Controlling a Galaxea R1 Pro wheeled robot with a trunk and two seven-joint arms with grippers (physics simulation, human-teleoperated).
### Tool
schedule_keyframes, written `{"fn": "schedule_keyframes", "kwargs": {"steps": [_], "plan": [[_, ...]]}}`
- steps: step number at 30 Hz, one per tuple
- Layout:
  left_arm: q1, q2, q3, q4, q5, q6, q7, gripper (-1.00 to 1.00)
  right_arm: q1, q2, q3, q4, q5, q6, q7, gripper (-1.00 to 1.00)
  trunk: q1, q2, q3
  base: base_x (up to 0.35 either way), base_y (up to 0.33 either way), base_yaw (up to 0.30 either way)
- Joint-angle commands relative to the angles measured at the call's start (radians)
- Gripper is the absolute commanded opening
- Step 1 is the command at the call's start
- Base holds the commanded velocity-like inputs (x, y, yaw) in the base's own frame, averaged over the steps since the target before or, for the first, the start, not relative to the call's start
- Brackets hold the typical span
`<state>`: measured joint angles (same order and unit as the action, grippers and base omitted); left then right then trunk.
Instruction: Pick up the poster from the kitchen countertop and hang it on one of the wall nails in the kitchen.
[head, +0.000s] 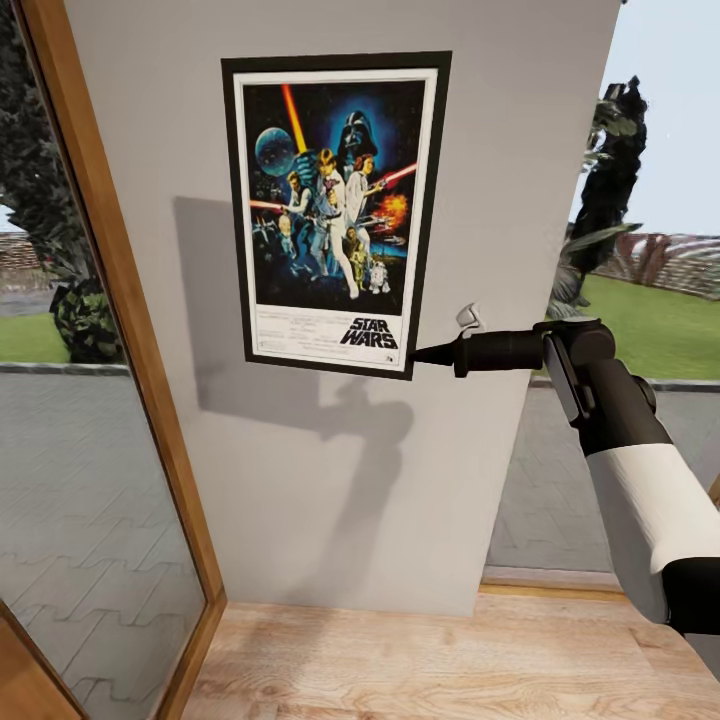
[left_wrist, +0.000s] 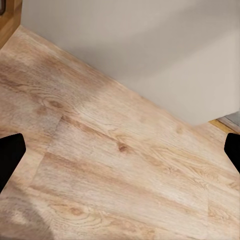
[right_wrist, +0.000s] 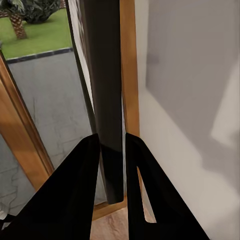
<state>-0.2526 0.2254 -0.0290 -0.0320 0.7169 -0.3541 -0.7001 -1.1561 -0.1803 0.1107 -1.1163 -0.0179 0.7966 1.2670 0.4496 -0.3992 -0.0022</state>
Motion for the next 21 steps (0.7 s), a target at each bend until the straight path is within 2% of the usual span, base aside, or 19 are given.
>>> {"fn": "schedule_keyframes", "kwargs": {"steps": [1, 16, 21], "plan": [[0.0, 0.0, -0.003, 0.001, 0.003, -0.005, -0.003, 1.0, -0.001, -0.001, 0.001, 0.0, -0.003, 0.01, 0.002, -1.0, 0.0, -0.001, 0.0, 0.0, 0.0, 0.0], [0.0, 0.0, -0.003, 0.001, 0.003, -0.005, -0.003, 1.0, -0.001, -0.001, 0.001, 0.001, -0.002, 0.01, 0.002, -1.0, 0.0, -0.001, 0.0, 0.001, 0.0, 0.0], [0.0, 0.001, -0.003, 0.001, 0.003, -0.005, -0.003, 1.0, -0.001, -0.001, 0.002, 0.001, -0.002, 0.01, 0.002, -1.0, 0.0, -0.001, 0.0, 0.147, 0.0, 0.0]]}}
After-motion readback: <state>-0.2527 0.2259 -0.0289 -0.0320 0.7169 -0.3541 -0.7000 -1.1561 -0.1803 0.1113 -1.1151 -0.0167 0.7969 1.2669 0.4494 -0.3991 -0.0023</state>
